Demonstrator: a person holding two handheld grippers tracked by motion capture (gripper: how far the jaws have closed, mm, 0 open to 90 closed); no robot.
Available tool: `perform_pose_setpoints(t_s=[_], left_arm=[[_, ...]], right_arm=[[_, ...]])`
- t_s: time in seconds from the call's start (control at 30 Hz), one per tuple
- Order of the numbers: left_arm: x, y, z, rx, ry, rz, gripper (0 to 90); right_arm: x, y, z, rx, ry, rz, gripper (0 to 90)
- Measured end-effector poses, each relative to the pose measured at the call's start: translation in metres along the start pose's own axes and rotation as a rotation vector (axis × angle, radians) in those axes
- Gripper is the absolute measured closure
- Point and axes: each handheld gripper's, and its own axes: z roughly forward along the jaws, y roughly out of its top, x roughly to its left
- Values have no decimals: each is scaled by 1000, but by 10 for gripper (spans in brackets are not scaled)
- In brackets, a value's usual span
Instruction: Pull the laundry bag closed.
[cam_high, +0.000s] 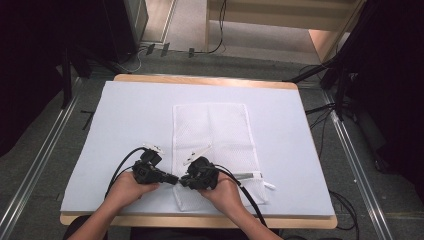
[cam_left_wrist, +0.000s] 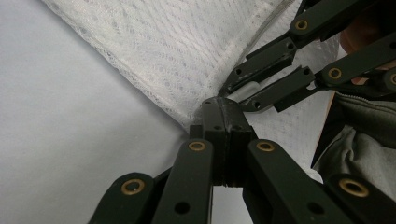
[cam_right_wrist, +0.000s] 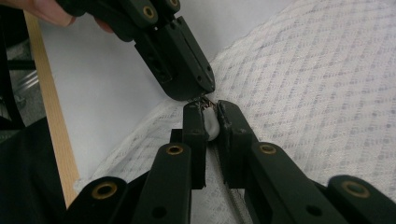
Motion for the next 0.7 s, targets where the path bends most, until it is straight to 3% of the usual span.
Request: perform_pose_setpoints(t_s=[0.3, 0.7], left_arm=[[1, 1, 0, 9, -5, -9, 900], [1, 0, 0, 10, -1, -4, 900]], right_arm=[[2, -1, -2, 13, 3, -48, 887], [-7, 0, 0, 9, 57, 41, 884]])
